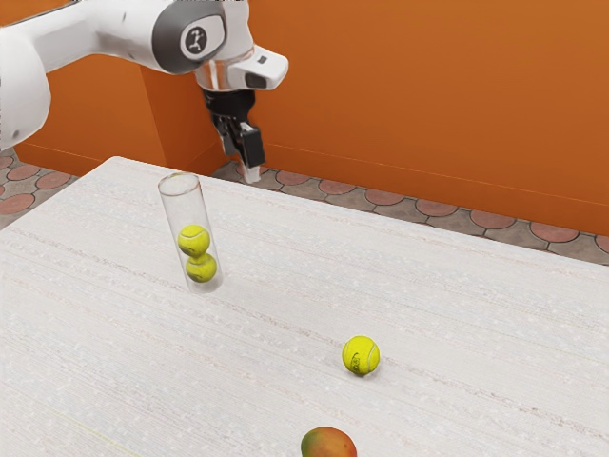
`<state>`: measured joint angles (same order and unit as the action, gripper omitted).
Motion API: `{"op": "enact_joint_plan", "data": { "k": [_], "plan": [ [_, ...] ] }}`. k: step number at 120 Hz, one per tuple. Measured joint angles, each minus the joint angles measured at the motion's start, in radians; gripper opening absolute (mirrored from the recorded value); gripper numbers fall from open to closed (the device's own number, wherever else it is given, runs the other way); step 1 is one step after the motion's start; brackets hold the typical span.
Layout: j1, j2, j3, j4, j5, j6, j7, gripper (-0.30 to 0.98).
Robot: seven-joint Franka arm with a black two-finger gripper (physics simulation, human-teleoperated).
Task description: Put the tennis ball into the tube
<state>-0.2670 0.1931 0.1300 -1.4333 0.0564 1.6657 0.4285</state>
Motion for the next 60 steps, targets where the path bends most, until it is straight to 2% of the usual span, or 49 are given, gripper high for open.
{"op": "enact_joint_plan", "data": {
  "k": [8,27,35,60],
  "plan": [
    [-0.013,0.004,-0.006,-0.001,-0.001,-0.001,0.000,0.69],
    [-0.011,0.023,-0.111,-0.061,-0.016,0.002,0.000,0.68],
    [-0.010,0.026,-0.123,-0.109,-0.059,0.003,-0.002,0.69],
    [-0.052,0.055,-0.142,-0.219,-0.250,0.030,-0.024,0.69]
  ]
}}
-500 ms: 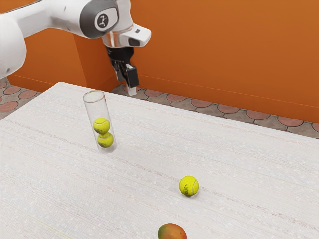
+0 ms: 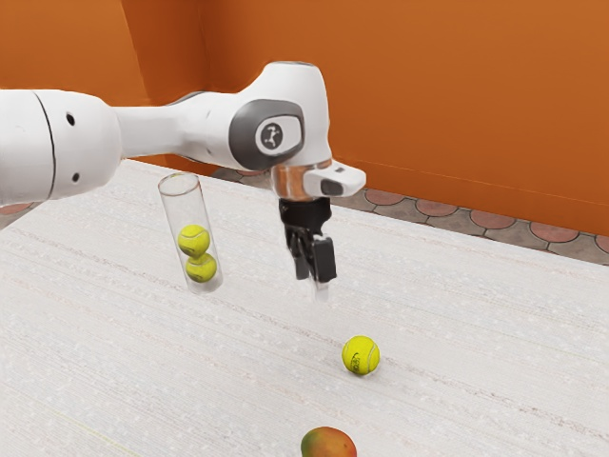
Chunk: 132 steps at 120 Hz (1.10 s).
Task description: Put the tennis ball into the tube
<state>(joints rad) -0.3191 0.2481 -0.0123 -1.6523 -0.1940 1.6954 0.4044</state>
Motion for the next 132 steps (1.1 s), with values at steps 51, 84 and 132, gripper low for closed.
{"op": "enact_joint_plan", "data": {
  "k": [51,84,132],
  "plan": [
    [-0.087,0.150,0.015,-0.125,-0.123,0.349,-0.083,0.69],
    [-0.079,0.272,0.037,-0.064,-0.111,0.439,-0.116,0.69],
    [-0.070,0.366,0.044,-0.007,-0.120,0.467,-0.141,0.47]
  ]
}}
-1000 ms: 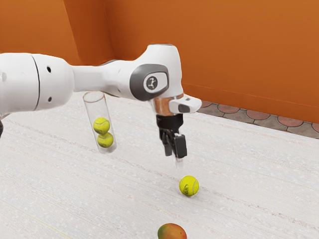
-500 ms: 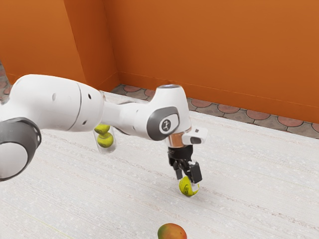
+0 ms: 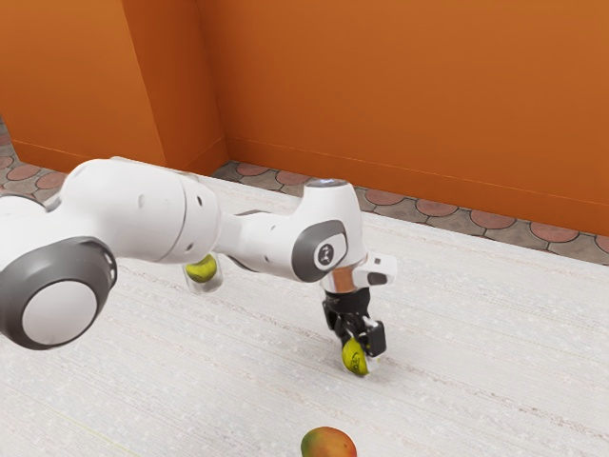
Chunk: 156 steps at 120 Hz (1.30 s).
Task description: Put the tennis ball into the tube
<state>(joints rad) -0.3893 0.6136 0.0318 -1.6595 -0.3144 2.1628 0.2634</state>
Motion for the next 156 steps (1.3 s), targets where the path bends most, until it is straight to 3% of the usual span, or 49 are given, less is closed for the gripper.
{"op": "enact_joint_plan", "data": {
  "k": [22,33,54,79,115,156],
  "plan": [
    [0.002,-0.031,0.010,0.000,0.011,0.001,-0.013,0.28],
    [0.009,-0.115,0.017,-0.001,0.074,-0.018,-0.023,0.20],
    [0.050,-0.305,0.037,-0.011,0.179,-0.076,-0.043,0.18],
    [0.181,-0.451,0.038,0.001,0.255,-0.142,-0.057,0.18],
    [0.346,-0.467,0.061,0.134,0.332,-0.293,-0.064,0.19],
    [0.414,-0.355,0.114,0.195,0.342,-0.356,-0.057,0.18]
  ]
}}
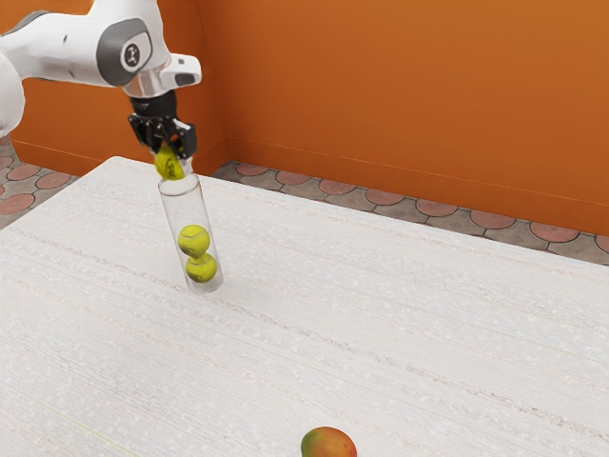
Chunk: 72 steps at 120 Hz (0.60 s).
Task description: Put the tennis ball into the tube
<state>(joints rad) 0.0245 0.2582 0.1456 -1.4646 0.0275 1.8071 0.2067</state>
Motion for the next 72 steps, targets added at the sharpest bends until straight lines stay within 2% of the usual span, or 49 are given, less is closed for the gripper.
{"op": "enact_joint_plan", "data": {
  "k": [7,23,53,72],
  "plan": [
    [0.005,0.027,-0.001,0.029,-0.001,-0.004,0.002,0.19],
    [0.014,0.041,0.000,0.045,-0.012,-0.012,0.008,0.39],
    [0.018,0.045,-0.006,0.053,-0.025,-0.021,0.027,0.59],
    [0.006,-0.061,-0.118,0.019,-0.021,-0.092,0.037,0.64]
  ]
}}
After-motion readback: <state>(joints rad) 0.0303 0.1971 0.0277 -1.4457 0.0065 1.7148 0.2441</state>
